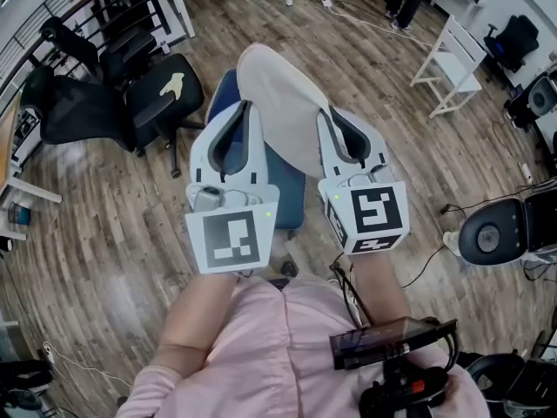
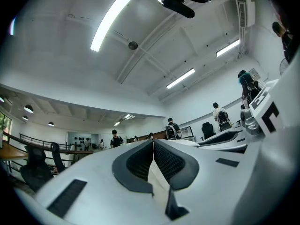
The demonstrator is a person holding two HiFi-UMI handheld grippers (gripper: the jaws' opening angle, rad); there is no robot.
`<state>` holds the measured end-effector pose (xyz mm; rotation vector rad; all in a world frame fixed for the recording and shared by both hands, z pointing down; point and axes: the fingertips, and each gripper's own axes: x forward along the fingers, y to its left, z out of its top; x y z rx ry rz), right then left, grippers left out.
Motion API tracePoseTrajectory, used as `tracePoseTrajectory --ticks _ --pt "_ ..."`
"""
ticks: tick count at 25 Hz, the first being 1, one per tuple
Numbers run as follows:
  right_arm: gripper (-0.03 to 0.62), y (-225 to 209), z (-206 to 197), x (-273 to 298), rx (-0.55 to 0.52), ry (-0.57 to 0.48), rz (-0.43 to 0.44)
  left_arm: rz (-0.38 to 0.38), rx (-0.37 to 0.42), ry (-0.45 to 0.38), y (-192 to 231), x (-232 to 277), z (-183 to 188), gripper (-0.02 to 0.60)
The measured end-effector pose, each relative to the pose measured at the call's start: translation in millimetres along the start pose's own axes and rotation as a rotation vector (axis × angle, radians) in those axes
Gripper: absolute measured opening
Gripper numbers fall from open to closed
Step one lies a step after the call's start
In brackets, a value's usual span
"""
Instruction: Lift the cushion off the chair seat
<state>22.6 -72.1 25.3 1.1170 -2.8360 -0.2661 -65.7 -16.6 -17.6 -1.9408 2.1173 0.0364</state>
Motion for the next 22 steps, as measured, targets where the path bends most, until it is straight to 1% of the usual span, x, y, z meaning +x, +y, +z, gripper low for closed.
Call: tracePoseTrajectory --ticks 9,22 --pt "0.026 7.4 -3.1 4.4 0.011 -0.006 0.016 0.022 0.006 0.020 6.9 -4.0 -7.9 0.014" --pt "0.026 0.4 -11.6 13.4 0.019 -0.002 0.018 0.013 0.025 0.037 1.5 9.4 -18.9 0.014"
